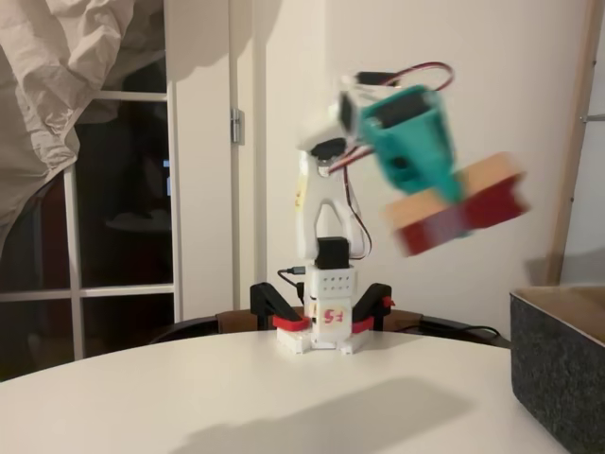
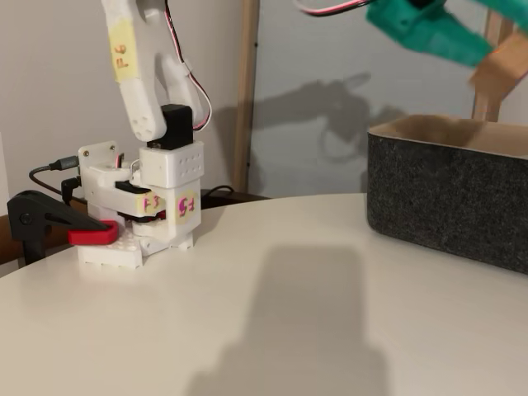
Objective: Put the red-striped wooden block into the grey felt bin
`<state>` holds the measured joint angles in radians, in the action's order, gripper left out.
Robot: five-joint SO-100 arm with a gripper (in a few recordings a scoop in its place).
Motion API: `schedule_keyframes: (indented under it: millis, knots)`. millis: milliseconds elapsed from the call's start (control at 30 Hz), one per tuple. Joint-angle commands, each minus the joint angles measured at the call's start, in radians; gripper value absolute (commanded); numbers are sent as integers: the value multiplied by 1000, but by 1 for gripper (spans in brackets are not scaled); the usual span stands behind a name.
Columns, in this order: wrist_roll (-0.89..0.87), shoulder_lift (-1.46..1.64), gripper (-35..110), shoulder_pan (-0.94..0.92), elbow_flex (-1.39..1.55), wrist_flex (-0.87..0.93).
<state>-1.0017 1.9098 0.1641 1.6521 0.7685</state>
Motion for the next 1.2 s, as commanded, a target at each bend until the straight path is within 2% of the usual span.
schedule_keyframes:
  millis: [0, 433, 567, 733, 933, 1167]
  knots:
    - [28, 54, 4, 132, -34, -31]
    - [305, -115, 2, 546, -35, -31]
    - [405, -176, 3, 607, -38, -32]
    - [445, -195, 4, 634, -48, -31]
    - [482, -179, 26, 660, -51, 6]
    - [523, -100, 35, 672, -71, 166]
